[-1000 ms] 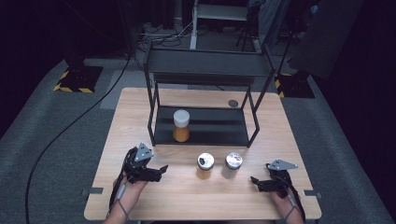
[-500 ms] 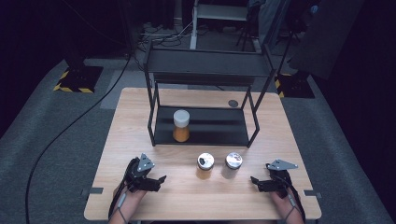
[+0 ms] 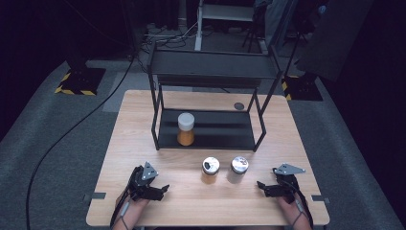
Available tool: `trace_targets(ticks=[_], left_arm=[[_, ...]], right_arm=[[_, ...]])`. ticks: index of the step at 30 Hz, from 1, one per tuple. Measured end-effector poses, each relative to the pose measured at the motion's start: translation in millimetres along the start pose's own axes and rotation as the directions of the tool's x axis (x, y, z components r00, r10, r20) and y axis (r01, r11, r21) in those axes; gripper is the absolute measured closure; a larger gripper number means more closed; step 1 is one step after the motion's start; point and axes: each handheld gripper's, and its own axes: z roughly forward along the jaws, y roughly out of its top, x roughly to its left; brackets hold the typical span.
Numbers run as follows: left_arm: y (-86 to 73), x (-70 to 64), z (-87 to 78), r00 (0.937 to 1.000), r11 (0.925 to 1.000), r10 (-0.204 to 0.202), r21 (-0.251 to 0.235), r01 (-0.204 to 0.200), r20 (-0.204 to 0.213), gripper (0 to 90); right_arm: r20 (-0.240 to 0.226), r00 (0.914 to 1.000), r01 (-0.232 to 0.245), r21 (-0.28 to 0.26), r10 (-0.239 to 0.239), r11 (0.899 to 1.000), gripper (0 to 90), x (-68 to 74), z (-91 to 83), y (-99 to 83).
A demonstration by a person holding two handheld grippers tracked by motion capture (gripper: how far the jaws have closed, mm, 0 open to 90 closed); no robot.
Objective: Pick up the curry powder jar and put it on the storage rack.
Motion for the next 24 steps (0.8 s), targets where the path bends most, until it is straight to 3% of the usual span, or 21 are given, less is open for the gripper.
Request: trace_targets(ticks=[3,4,7,24], left_arm=[[-2.3,-0.4,5.5,1.0,0.9998,-0.002,0.021,0.002,-0.002,8.6],[-6.1,3.2,7.0,0.9997,0.9998,-0.019,0.009,0.019,0.017,7.0],[-11.2,6.3,8.9,0.9997,0.9999,-0.009,-0.013,0.01,0.023,3.1],[-11.0,6.5,9.3,0.9997,0.9999,-0.011,-0.013,0.011,0.024,2.6]], right_arm=[[0.0,1.0,0.0,0.0,0.0,1.0,7.2,0.0,0.0,0.0],[0.0,1.0,0.0,0.0,0.0,1.0,7.2,0.0,0.0,0.0],[0.0,1.0,0.0,0.0,0.0,1.0,7.2,0.0,0.0,0.0],[0.0,1.0,0.0,0.0,0.0,1.0,7.2,0.0,0.0,0.1]])
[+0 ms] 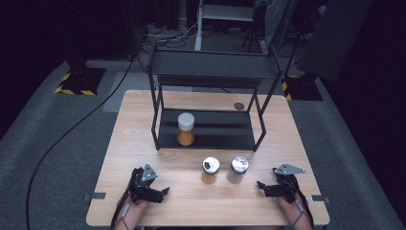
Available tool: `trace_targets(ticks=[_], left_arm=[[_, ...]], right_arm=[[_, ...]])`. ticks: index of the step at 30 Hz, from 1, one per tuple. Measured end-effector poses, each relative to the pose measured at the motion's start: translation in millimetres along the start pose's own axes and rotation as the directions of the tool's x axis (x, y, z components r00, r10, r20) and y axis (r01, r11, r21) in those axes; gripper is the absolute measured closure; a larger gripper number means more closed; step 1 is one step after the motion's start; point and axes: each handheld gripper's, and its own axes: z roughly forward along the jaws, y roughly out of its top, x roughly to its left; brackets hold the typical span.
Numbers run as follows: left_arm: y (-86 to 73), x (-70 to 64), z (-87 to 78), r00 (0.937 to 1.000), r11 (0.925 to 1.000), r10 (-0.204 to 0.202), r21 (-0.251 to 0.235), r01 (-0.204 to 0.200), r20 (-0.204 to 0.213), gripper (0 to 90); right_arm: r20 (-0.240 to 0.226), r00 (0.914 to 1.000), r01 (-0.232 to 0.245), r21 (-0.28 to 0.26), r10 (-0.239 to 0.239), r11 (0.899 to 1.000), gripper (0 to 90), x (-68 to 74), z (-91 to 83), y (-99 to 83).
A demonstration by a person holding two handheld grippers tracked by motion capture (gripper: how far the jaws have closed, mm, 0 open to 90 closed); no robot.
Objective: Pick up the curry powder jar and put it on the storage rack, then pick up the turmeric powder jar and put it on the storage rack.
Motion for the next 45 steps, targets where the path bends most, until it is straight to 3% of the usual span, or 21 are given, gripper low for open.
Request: trace_targets(ticks=[23,30,45], left_arm=[[-1.7,-0.1,-1.7,1.0,1.0,0.0,0.0,0.0,-0.001,2.6],[-1.7,-0.1,-1.6,1.0,1.0,0.0,0.0,0.0,-0.001,2.6],[-1.7,-0.1,-1.6,1.0,1.0,0.0,0.0,0.0,-0.001,2.5]], right_arm=[[-0.009,0.9999,-0.008,0.012,0.008,1.0,7.2,-1.7,-0.7,3.1],[-0.041,0.999,-0.018,-0.023,0.017,1.0,6.7,-5.9,-12.0,6.2],[-0.033,0.9993,0.013,-0.082,-0.015,0.997,6.7,0.9,-39.2,32.9]])
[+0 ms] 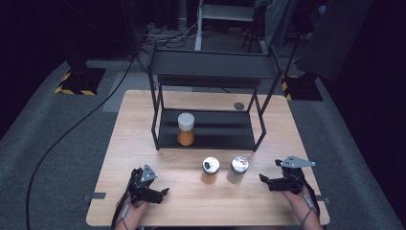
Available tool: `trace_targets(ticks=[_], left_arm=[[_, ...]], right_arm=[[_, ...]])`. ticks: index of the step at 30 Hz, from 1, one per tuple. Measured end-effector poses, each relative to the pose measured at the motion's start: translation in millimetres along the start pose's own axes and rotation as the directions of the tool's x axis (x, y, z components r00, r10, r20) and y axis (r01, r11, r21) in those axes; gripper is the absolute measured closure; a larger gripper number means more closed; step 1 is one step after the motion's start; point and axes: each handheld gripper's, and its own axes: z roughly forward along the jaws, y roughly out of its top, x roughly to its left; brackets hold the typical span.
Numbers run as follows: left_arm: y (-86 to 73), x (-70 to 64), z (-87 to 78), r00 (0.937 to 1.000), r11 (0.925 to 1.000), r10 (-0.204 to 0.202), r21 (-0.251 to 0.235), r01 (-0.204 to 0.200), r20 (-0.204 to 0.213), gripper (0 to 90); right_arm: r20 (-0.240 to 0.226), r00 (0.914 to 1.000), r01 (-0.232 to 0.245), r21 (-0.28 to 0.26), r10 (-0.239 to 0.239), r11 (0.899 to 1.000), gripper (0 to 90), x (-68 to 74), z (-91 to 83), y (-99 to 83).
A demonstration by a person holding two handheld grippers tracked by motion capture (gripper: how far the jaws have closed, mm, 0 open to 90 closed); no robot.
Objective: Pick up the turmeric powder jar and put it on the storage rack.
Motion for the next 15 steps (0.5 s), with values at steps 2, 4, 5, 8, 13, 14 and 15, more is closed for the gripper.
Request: trace_targets(ticks=[2,4,5,8,13,14,15], left_arm=[[0.0,0.0,0.0,1.0,1.0,0.0,0.0,0.0,0.0,2.5],[0.0,0.0,0.0,1.0,1.0,0.0,0.0,0.0,0.0,2.5],[0.0,0.0,0.0,1.0,1.0,0.0,0.0,0.0,0.0,2.5],[0.0,0.0,0.0,1.0,1.0,0.0,0.0,0.0,0.0,2.5],[0.0,0.0,0.0,1.0,1.0,0.0,0.0,0.0,0.0,2.5],[0.0,-0.1,-0.1,1.0,1.0,0.0,0.0,0.0,0.0,2.5],[0.0,-0.3,-0.3,1.0,1.0,-0.002,0.001,0.002,-0.001,2.5]], right_arm=[[-0.001,1.0,0.004,-0.003,-0.004,1.0,6.7,1.1,-2.8,4.4],[-0.006,1.0,0.005,-0.008,-0.005,1.0,6.7,2.1,-5.1,8.1],[-0.01,0.9999,0.007,-0.011,-0.007,1.0,6.7,2.8,-6.3,10.1],[-0.016,0.9997,0.018,-0.012,-0.018,1.0,6.7,5.8,-9.1,17.3],[-0.021,0.9993,0.031,-0.012,-0.031,0.999,6.8,10.3,-12.4,29.0],[-0.022,0.9991,0.035,-0.011,-0.035,0.999,6.8,11.3,-13.0,32.2],[-0.024,0.999,0.037,-0.01,-0.037,0.999,6.8,11.8,-13.2,34.1]])
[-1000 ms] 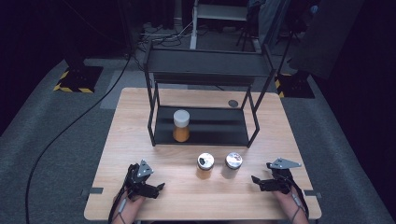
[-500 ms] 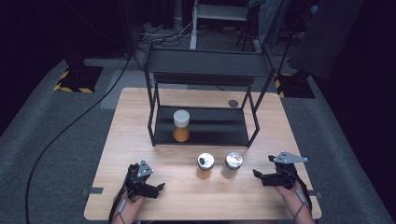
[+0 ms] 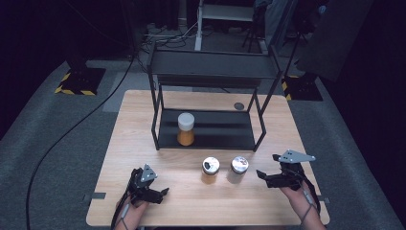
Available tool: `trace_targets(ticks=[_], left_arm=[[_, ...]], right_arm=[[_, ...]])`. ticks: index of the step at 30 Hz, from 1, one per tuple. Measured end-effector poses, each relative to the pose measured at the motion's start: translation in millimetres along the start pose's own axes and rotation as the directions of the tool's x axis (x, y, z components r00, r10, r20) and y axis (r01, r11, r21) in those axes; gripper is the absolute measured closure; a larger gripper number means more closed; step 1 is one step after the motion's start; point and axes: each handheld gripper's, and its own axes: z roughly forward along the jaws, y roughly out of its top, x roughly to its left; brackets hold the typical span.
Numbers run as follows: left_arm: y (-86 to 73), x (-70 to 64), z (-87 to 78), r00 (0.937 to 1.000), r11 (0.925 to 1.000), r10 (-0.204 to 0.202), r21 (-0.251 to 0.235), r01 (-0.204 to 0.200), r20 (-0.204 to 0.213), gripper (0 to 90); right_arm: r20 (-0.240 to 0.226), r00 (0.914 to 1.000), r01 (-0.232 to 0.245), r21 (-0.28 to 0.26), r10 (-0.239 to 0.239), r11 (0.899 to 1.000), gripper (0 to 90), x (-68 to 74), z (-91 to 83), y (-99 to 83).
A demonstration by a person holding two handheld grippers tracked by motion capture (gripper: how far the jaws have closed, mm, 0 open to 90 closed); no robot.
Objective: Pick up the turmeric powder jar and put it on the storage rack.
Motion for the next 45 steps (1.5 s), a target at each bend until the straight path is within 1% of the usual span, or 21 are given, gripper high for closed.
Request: trace_targets(ticks=[12,17,26,38,45], left_arm=[[-0.5,0.0,-0.2,1.0,1.0,0.0,-0.002,0.0,0.0,2.5],[-0.5,0.0,-0.4,1.0,1.0,0.002,0.0,-0.002,0.003,2.2],[-0.4,0.1,-0.3,1.0,1.0,0.004,0.001,-0.004,0.004,2.0],[-0.4,0.2,-0.3,1.0,1.0,0.004,0.001,-0.004,0.004,2.0],[-0.4,0.8,-0.6,0.9999,1.0,0.009,0.002,-0.009,0.008,1.9]], right_arm=[[-0.029,0.9991,0.03,-0.008,-0.031,1.0,7.0,10.7,-1.5,28.7],[-0.05,0.9982,0.033,-0.014,-0.033,0.999,7.0,15.1,-0.3,37.5],[-0.072,0.9956,0.058,-0.023,-0.06,0.998,7.1,25.9,2.5,55.2],[-0.092,0.991,0.096,-0.016,-0.097,0.995,7.1,35.5,12.5,79.5],[-0.109,0.9884,0.105,-0.017,-0.107,0.994,7.1,42.0,21.3,87.7]])
